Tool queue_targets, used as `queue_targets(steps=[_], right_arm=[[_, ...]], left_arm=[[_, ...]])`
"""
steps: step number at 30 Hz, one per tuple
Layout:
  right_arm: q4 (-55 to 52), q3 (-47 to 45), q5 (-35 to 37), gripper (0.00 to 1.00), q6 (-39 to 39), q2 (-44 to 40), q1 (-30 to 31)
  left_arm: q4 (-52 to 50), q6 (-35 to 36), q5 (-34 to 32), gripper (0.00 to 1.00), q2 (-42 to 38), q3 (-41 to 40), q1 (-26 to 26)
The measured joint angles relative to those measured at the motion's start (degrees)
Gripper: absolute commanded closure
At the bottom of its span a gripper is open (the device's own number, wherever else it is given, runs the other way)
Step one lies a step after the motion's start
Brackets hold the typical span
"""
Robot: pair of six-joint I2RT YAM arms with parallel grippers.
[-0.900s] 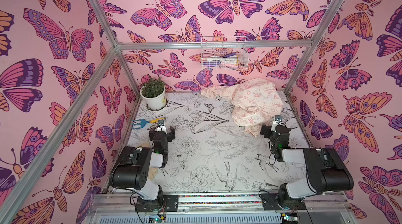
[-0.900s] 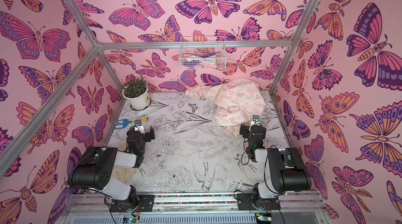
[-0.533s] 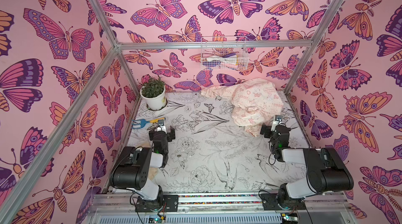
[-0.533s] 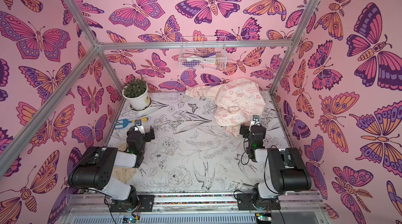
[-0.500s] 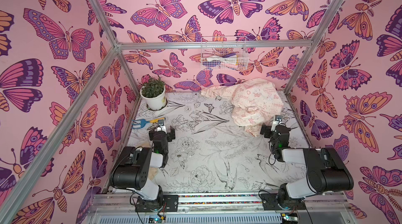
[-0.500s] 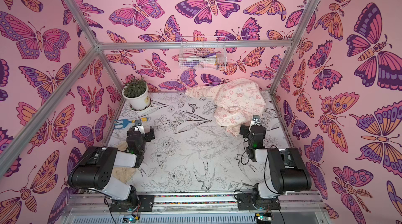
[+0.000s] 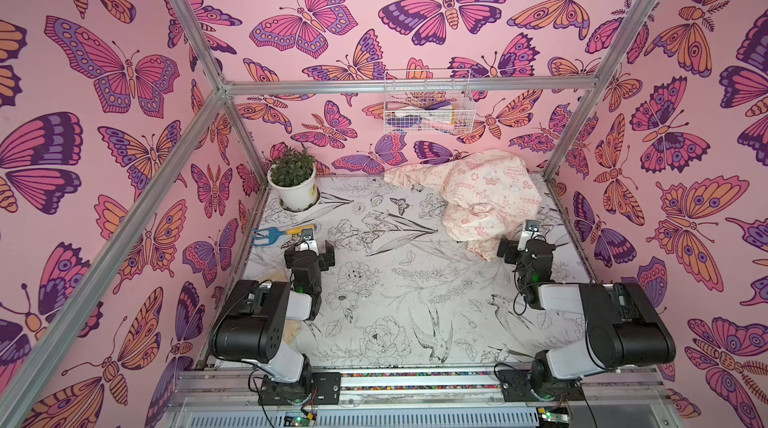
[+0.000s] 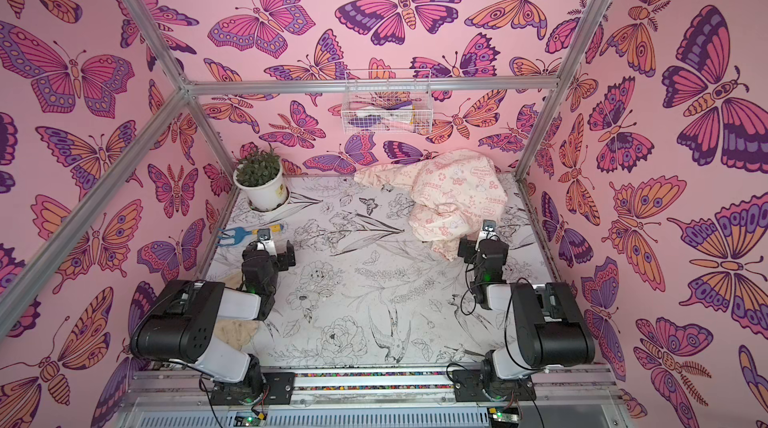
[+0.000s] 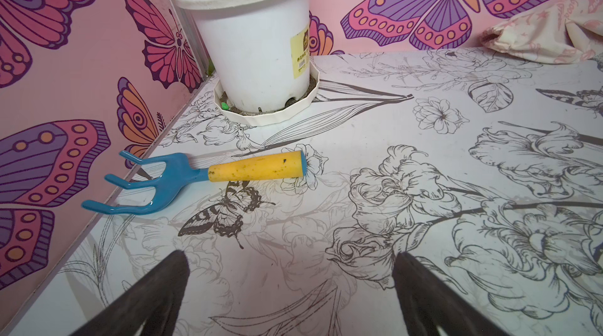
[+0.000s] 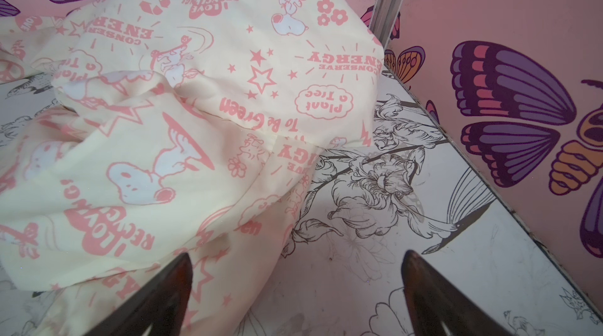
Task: Unzip the jacket
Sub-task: Flatten out the jacket at the center of the board.
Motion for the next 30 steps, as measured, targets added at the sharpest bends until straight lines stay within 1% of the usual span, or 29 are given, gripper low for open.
queue_targets(steps=[11, 14, 15, 17, 19, 20, 21, 23, 24, 25, 27, 28, 30], right_arm=[[0.0, 0.0, 0.0, 0.01, 0.3, 0.0, 0.0], [-0.3, 0.0, 0.3, 0.01, 0.2, -0.4, 0.1], [-2.9, 0.2, 0.5, 0.01, 0.1, -1.9, 0.3], [-11.4, 2.1, 1.5, 0.01, 1.0, -7.5, 0.7], [-19.5, 6.2, 2.6, 0.01, 4.0, -14.0, 0.9], [-21.6, 8.1, 2.5, 0.01, 5.2, -16.2, 0.9], [-23.4, 10.1, 2.3, 0.01, 6.5, -18.6, 0.9], [-25.2, 12.6, 1.0, 0.01, 8.9, -21.0, 0.9], [-26.3, 13.5, 0.0, 0.01, 10.1, -21.2, 0.9], [-27.4, 14.2, -1.1, 0.02, 10.9, -20.5, 0.9], [-30.3, 15.8, -4.3, 0.03, 12.8, -17.0, 0.9], [-32.0, 16.6, -5.9, 0.04, 13.8, -14.6, 0.9], [-35.8, 18.5, -9.1, 0.04, 16.0, -9.4, 0.9]], left_arm=[[0.0, 0.0, 0.0, 0.01, 0.0, 0.0, 0.0], [1.6, 0.2, -1.5, 0.01, 0.0, -0.7, -1.0], [3.3, 0.5, -1.9, 0.01, 0.0, -1.7, -1.8], [7.1, 1.4, -2.6, 0.01, 0.0, -4.2, -3.3], [11.9, 2.8, -2.9, 0.0, 0.9, -7.3, -5.0], [13.0, 3.5, -3.1, 0.0, 1.0, -8.3, -5.8], [13.4, 5.3, -5.1, 0.0, 0.6, -9.0, -7.5], [13.0, 11.5, -9.3, 0.0, -3.0, -8.9, -13.4], [11.8, 15.1, -10.3, 0.0, -6.6, -8.3, -17.0], [9.8, 17.7, -10.6, 0.0, -10.5, -7.2, -19.5], [2.3, 20.9, -12.1, 0.0, -19.3, -2.8, -21.8], [-2.0, 21.0, -12.7, 0.0, -22.9, 0.2, -22.1], [-12.3, 19.0, -13.7, 0.0, -29.2, 7.1, -22.2]])
